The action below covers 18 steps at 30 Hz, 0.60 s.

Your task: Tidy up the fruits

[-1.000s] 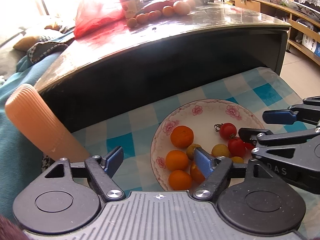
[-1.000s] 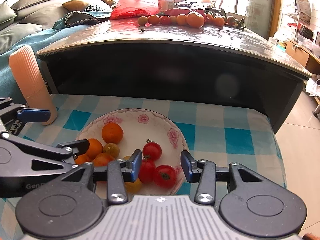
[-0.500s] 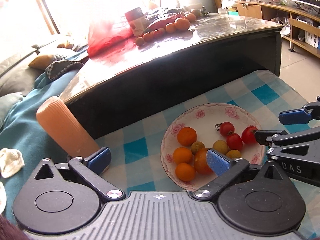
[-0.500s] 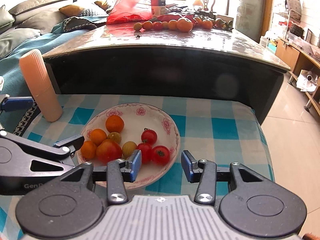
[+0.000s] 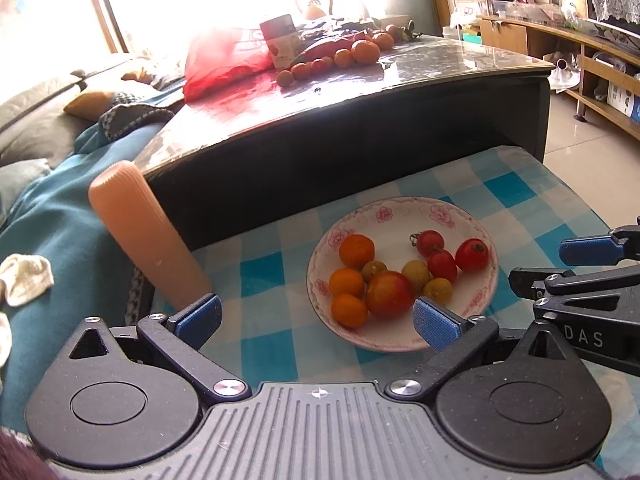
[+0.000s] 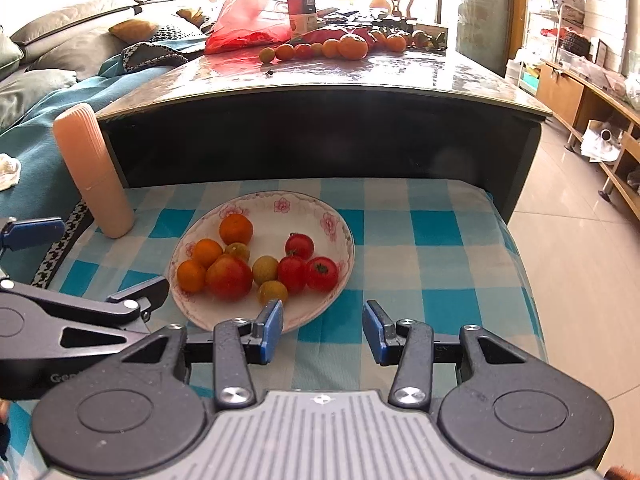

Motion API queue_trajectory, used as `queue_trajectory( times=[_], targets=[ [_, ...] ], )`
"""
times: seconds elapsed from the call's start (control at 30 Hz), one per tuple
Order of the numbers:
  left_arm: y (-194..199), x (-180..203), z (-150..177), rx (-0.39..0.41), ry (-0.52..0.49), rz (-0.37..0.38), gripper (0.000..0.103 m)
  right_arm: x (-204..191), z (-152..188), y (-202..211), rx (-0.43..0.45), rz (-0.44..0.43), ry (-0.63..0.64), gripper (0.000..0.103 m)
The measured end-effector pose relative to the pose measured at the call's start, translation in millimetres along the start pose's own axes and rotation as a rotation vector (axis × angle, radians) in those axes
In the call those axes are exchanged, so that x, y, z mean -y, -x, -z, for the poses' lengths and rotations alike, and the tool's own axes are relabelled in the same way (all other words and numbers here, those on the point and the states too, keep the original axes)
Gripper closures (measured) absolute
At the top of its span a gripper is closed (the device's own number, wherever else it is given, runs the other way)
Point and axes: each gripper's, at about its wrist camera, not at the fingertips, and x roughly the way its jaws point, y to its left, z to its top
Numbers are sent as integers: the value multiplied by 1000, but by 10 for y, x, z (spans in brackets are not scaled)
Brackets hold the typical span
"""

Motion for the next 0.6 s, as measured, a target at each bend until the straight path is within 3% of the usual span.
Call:
queue_trajectory(
  times=[0.6],
  targets=[
    [434,37,478,-42,64,44,0,-89,539,452,-39,10,-49,44]
  ],
)
